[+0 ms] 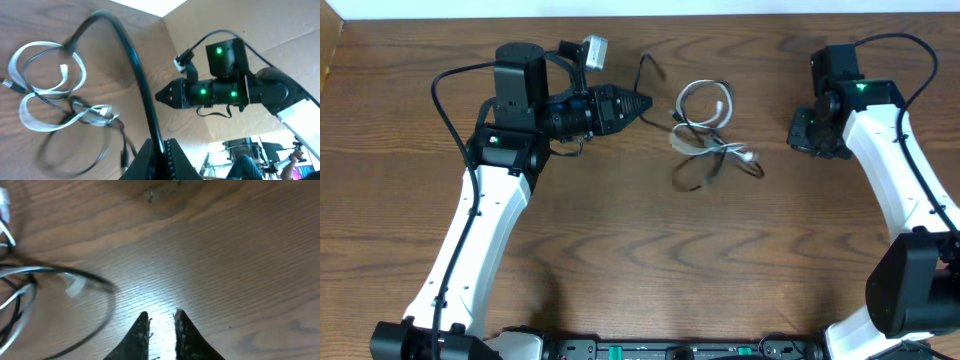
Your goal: Untangle cables
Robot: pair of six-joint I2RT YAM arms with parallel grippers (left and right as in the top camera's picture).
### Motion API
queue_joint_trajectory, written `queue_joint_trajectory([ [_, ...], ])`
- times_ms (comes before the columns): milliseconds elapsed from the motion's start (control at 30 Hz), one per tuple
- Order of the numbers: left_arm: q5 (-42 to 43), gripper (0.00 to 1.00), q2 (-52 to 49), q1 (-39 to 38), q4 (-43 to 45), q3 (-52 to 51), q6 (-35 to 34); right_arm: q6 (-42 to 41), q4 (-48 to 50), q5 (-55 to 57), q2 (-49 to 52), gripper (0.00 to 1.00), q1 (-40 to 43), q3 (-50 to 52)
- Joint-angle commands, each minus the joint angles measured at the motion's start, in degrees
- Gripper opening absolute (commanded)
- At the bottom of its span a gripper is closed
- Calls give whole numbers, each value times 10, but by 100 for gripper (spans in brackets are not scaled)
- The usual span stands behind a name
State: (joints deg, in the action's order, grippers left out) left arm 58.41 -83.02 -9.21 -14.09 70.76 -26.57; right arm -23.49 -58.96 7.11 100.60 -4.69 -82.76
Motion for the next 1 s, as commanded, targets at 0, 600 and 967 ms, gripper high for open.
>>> queue_joint_trajectory([
  [0,11,7,12,0,-24,18,36,33,-1,6,-4,11,-1,1],
  [600,-221,14,12,0,-264,18,87,192,69,-321,-4,50,-41,1],
  [967,-221,14,10,-96,-347,18,146,177,91,-308,-4,60,-43,1],
])
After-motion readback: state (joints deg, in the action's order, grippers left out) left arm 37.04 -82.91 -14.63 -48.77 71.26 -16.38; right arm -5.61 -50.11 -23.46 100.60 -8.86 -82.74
